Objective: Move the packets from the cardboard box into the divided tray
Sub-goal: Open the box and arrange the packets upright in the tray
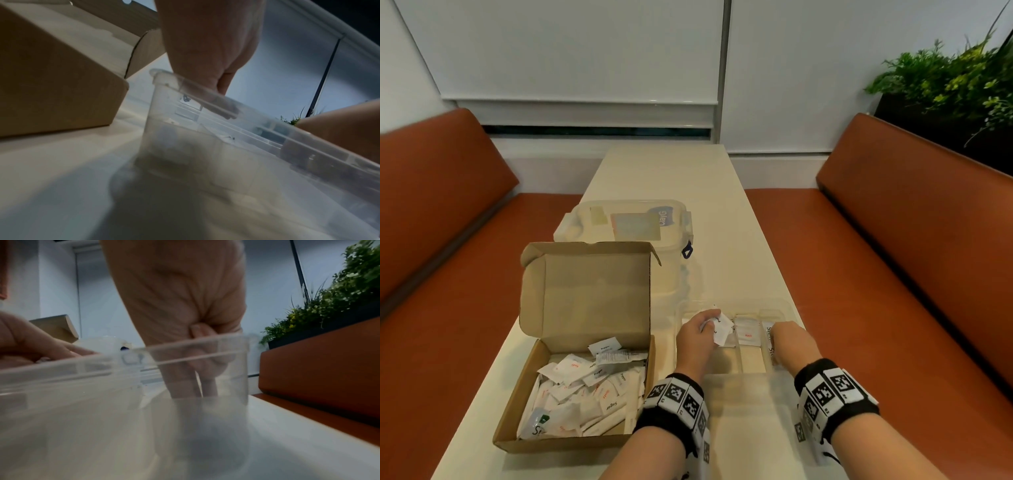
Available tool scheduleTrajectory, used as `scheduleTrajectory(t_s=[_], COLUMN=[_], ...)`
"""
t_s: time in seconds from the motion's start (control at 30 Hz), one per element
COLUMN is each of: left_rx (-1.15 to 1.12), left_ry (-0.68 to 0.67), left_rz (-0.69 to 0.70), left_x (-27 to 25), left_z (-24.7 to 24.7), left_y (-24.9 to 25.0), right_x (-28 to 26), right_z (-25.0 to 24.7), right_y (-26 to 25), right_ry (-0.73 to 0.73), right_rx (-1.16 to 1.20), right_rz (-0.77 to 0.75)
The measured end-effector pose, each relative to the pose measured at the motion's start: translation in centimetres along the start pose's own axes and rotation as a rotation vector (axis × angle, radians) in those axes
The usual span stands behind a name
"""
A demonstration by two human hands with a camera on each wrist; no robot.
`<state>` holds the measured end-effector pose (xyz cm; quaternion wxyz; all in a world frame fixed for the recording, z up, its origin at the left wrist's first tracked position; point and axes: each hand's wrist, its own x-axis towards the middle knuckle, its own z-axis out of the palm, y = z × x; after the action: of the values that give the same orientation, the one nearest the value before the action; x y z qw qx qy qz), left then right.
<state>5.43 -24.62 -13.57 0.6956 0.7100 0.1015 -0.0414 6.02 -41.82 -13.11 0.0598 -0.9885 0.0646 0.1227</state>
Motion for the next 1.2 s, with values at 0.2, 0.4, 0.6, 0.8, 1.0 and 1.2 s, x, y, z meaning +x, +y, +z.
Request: scheduleTrajectory(t_s=[0.2, 0.4, 0.6, 0.8, 1.0, 1.2], left_rx=[-0.083, -0.135, -0.168, -0.100, -0.013, -0.118], left_ry=[-0.051, -0.152, -0.084, 0.060, 0.097, 0.046], left_rz=[0.017, 0.010, 0.018, -0.005, 0.017, -0.052], left_x=[-0.5, -0.6, -0.3, 0.3, 0.9, 1.2], left_z=[-0.3, -0.2, -0.6, -1.2, -1.3, -1.5], left_y=[0.3, 0.4, 0.4, 0.0, -0.5, -0.4], right_x=[-0.3, -0.5, -0.2, -0.3, -0.9, -0.9], right_z=[-1.8, -3.6, -3.2, -2.5, -1.4, -1.3], right_y=[-1.3, -5.1, -5.3, -5.2, -6.1, -6.3], right_ry=[0.171, 0.147, 0.128, 0.185, 0.191, 0.148], right_rx=[0.179, 0.655, 0.903, 1.368, 1.632, 1.763], right_rz=[-0.062, -0.214, -0.159, -0.006, 0.063, 0.086])
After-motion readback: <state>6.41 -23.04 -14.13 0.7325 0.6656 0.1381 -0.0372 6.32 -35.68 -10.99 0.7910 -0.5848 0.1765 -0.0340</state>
